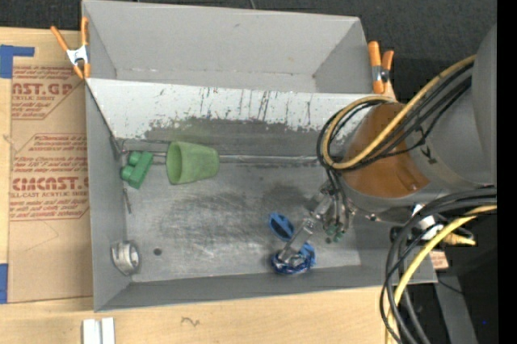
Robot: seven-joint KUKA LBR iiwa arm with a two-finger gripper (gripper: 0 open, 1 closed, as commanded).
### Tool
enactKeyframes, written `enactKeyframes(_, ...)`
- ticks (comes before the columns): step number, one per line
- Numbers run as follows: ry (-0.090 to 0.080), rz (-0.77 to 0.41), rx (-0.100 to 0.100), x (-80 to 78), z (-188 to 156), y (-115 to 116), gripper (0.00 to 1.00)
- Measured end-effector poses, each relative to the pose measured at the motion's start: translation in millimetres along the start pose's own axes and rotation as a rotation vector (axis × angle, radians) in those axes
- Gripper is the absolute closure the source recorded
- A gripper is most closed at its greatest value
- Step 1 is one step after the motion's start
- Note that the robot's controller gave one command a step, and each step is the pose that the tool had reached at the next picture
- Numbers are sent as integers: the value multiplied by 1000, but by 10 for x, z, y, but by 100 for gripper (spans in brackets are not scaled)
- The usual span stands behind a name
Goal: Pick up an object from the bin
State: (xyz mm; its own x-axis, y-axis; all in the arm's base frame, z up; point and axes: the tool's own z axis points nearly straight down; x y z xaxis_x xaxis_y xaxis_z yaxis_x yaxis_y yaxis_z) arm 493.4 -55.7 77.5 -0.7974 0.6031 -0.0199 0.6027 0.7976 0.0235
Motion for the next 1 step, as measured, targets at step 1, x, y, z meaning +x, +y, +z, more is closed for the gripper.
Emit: enactKeyframes(1, 6, 106, 18, 324, 51, 292, 0)
